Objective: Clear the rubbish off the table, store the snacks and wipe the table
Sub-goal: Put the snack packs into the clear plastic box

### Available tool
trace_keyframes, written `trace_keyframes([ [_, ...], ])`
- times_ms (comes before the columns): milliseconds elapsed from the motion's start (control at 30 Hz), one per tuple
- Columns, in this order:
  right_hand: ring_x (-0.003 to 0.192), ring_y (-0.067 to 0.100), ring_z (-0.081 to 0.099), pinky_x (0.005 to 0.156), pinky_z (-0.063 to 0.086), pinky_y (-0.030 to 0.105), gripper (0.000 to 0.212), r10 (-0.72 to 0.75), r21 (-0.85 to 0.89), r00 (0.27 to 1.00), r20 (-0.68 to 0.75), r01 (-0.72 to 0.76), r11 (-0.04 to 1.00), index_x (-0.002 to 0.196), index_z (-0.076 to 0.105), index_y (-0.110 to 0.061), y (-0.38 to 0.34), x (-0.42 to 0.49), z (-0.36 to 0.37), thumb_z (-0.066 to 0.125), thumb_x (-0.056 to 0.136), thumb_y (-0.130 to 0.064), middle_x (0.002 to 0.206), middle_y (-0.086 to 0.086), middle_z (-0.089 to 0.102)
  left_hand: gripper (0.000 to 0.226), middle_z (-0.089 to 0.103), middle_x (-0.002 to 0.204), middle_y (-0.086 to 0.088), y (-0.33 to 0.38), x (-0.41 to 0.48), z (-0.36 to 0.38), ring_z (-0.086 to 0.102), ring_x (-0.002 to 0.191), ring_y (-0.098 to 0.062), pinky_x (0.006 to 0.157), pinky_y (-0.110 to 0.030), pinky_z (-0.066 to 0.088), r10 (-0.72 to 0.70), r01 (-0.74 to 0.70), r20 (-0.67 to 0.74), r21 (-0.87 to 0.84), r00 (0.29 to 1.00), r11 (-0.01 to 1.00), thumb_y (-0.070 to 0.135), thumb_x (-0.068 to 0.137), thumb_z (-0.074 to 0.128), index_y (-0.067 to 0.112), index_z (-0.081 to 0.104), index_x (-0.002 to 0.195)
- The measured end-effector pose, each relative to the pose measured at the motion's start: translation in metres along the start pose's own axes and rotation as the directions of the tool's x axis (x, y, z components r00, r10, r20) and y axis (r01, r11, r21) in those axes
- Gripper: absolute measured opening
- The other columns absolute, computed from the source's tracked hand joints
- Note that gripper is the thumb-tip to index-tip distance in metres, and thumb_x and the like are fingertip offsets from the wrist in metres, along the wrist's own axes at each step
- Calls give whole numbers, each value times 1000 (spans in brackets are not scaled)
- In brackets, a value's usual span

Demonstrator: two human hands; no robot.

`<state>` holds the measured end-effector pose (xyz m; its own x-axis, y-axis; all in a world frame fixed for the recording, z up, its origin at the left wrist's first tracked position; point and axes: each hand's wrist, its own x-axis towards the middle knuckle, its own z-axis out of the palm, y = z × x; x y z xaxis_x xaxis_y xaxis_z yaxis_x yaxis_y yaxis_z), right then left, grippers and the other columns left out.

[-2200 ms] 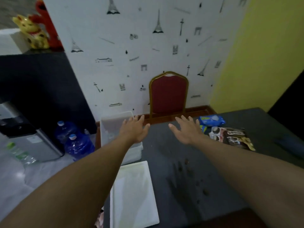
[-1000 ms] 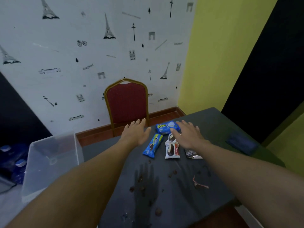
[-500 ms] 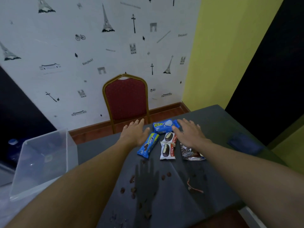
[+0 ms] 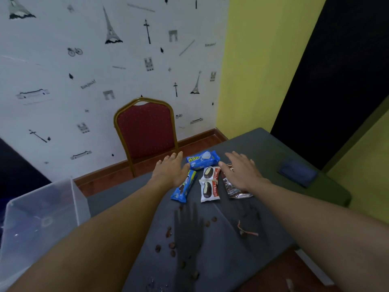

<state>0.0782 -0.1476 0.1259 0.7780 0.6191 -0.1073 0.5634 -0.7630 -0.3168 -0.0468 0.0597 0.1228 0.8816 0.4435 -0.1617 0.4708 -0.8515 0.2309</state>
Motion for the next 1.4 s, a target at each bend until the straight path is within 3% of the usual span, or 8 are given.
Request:
trace_keyframes([
  [333, 152, 29, 21, 121, 16, 52, 65, 14, -20, 1000, 27, -14, 1000, 157, 28, -24, 9, 11, 11, 32, 103, -58, 165, 5, 24, 67, 24, 161, -10, -4, 13, 17, 26, 146, -31, 118, -51, 22, 9, -9, 3, -23, 1000, 1000, 52, 101, 28, 17, 16, 157],
  [767, 152, 29, 21, 122, 17, 54, 67, -69, -18, 988, 135, 72, 997, 158, 25, -24, 28, 87, 28, 32, 102, -60, 165, 6, 24, 67, 22, 162, -9, -11, 58, 36, 23, 148, -30, 120, -48, 20, -137, 140, 58, -54, 989, 989, 51, 101, 30, 18, 14, 158],
  [967, 152, 29, 21, 122, 18, 55, 67, -88, -24, 980, 181, 94, 995, 158, 26, -23, 41, 120, 38, 33, 102, -60, 165, 6, 24, 68, 22, 162, -10, -11, 80, 53, 26, 146, -36, 118, -51, 23, -187, 196, 105, -79, 977, 978, 52, 101, 31, 18, 14, 157],
  [1167, 151, 30, 21, 122, 18, 53, 66, -132, -24, 965, 227, 141, 990, 158, 27, -22, 45, 154, 49, 40, 103, -55, 165, 6, 23, 72, 18, 164, -7, -12, 97, 74, 20, 148, -37, 119, -52, 22, -240, 262, 164, -131, 957, 956, 55, 100, 33, 20, 10, 158],
  [1400, 152, 32, 16, 121, 24, 51, 75, -215, 21, 919, 331, 221, 975, 158, 25, -20, 47, 202, 80, 57, 97, -50, 166, 9, 19, 76, 28, 159, -12, -20, 108, 108, 28, 144, -38, 116, -52, 28, -286, 328, 227, -174, 931, 929, 53, 98, 42, 17, 11, 157],
])
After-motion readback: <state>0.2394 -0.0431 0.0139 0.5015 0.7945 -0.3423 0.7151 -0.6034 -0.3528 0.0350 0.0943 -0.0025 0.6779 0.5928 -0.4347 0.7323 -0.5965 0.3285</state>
